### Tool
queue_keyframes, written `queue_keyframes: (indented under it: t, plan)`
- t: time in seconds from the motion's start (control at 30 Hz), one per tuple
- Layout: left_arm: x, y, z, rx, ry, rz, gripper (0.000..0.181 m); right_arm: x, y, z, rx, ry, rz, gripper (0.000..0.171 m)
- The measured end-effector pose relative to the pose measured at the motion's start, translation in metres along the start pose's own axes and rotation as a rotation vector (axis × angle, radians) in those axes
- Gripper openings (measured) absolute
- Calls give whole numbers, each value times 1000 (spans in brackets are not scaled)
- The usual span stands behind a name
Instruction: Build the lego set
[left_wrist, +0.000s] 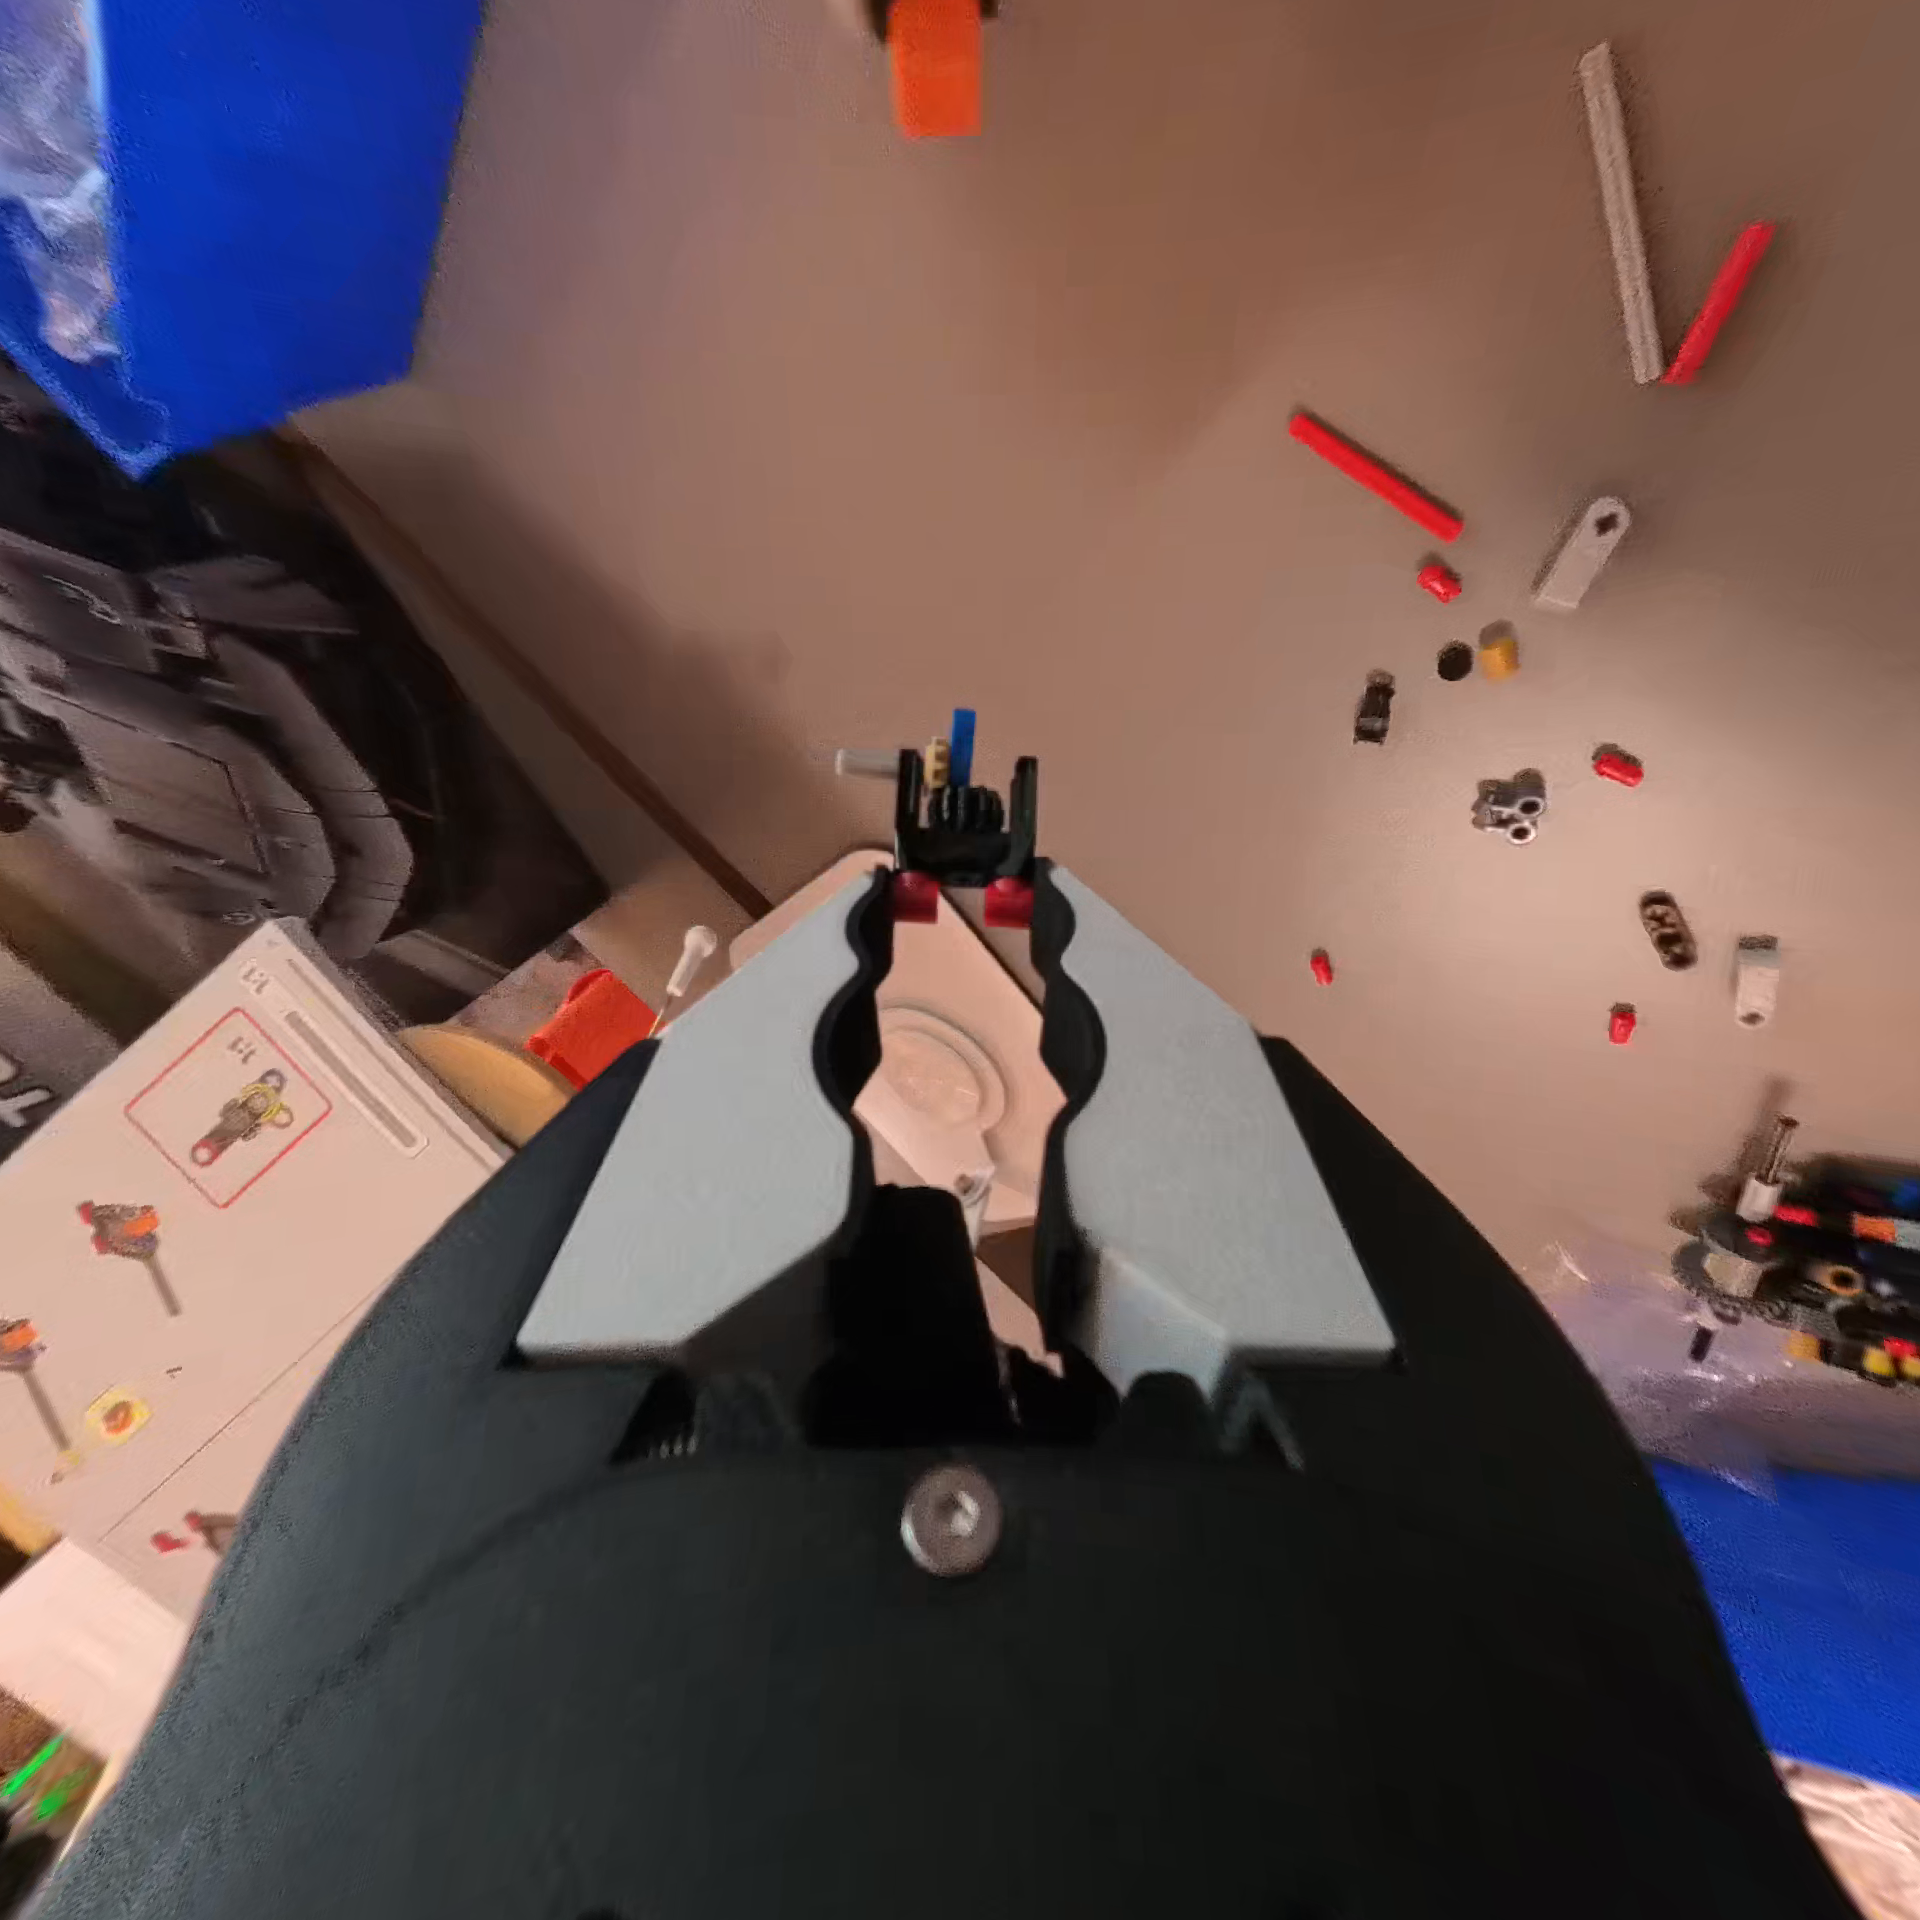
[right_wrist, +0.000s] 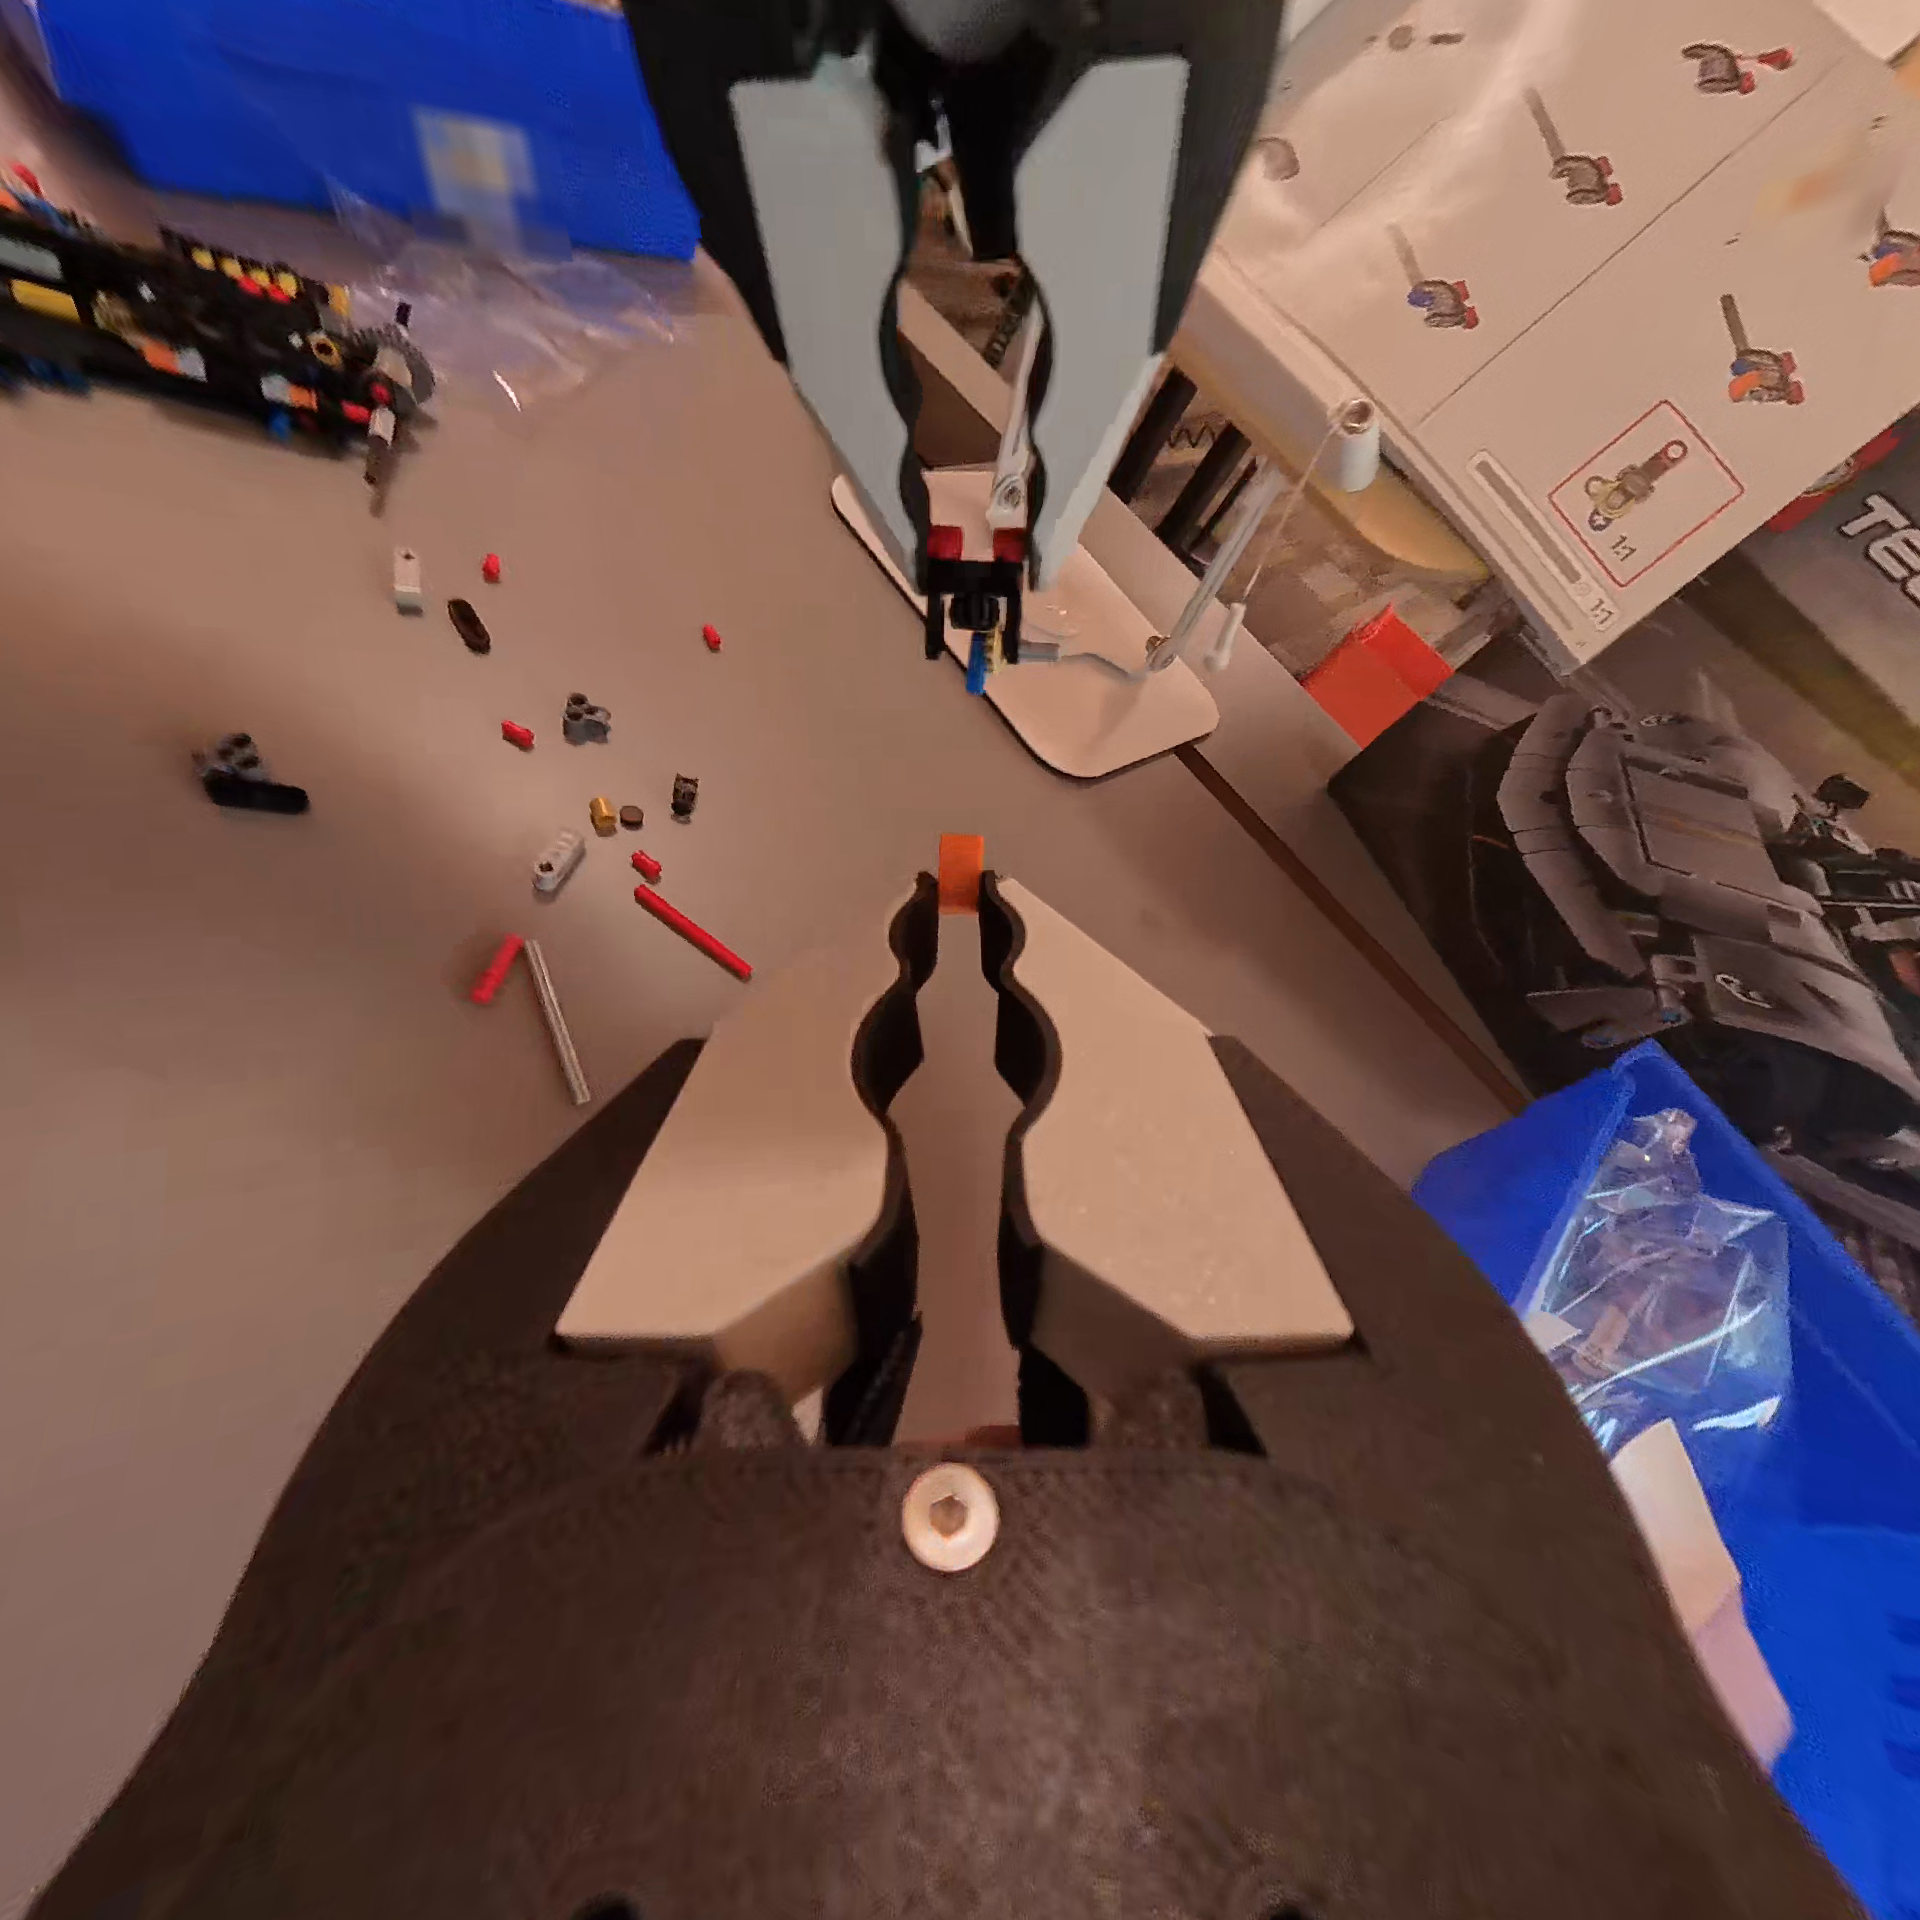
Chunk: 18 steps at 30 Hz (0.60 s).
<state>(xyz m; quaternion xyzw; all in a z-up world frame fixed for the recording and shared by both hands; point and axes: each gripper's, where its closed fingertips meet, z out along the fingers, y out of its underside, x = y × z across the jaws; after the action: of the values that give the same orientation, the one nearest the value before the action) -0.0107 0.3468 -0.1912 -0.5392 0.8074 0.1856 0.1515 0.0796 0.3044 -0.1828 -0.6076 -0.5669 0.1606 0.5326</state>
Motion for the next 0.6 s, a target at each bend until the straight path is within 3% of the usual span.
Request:
queue_keyframes:
  t: [0.33, 0.6]
  plan:
    - [-12, 1, 14, 6, 271, -181, 25, -20, 14, 19, -69, 18, -148, 5]
    - [-3, -7, 21, -48, 398, -173, 25, -21, 14, 29, -86, 64, -234, 5]
